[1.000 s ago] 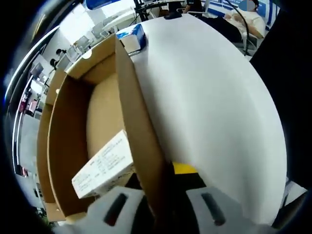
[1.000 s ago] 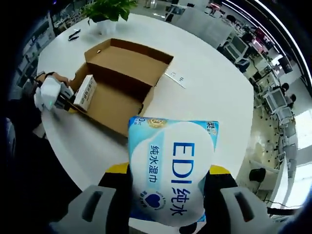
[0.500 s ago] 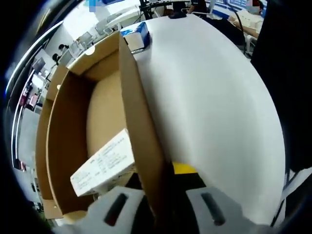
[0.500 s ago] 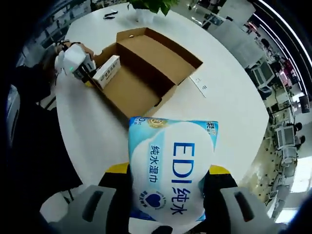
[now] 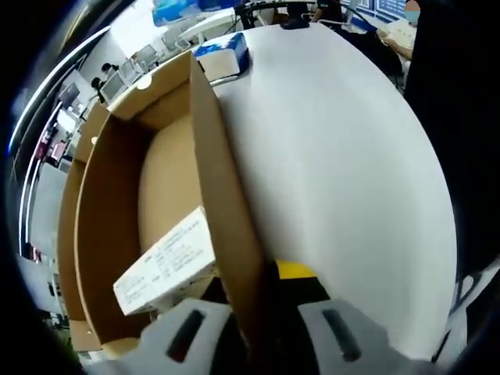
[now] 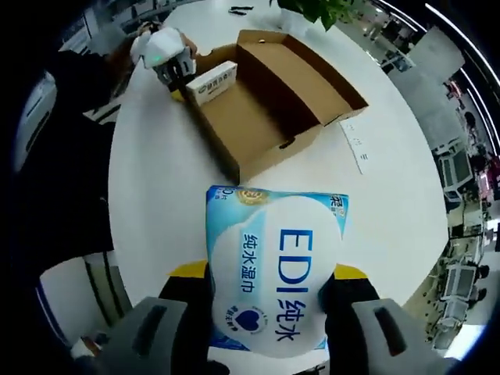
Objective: Operate the shoe box by opening the lid, removing the specified soft item, and placing it in the target area until the item is outside and the box remains undamaged.
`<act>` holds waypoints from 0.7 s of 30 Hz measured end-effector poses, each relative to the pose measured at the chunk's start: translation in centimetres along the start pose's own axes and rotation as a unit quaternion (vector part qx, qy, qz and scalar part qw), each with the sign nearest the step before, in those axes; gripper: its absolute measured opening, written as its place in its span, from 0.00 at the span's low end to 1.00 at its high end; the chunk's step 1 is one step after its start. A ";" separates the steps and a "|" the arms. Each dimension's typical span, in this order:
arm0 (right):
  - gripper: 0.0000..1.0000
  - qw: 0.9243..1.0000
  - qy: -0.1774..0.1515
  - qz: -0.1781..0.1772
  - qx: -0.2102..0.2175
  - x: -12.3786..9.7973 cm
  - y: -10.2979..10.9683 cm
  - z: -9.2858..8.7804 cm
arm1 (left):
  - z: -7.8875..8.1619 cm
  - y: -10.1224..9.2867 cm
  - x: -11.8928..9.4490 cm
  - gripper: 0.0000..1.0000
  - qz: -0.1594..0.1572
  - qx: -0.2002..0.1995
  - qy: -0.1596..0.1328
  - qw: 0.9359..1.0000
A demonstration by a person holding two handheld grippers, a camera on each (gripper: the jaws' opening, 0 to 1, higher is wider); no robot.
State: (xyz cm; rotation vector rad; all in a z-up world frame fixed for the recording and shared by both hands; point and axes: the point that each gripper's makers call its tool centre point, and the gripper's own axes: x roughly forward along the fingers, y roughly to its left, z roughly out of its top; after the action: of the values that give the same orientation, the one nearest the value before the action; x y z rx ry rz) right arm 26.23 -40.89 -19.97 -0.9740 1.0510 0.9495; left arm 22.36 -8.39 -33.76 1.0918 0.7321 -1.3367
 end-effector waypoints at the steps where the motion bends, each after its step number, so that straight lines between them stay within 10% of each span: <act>1: 0.56 1.000 0.003 0.004 -0.003 0.2 0.0 -0.2 | 0.0 0.0 0.0 0.07 0.000 -0.001 0.000 1.000; 21: 0.56 0.995 0.018 0.047 -0.089 3.0 0.1 -0.2 | -0.1 0.1 0.0 0.07 -0.002 -0.004 0.001 1.000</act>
State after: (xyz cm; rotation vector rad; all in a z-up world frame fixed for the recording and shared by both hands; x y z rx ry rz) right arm 26.76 -40.60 -22.93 -1.0993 1.0627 1.1216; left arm 22.50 -8.29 -33.75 1.0853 0.7410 -1.3355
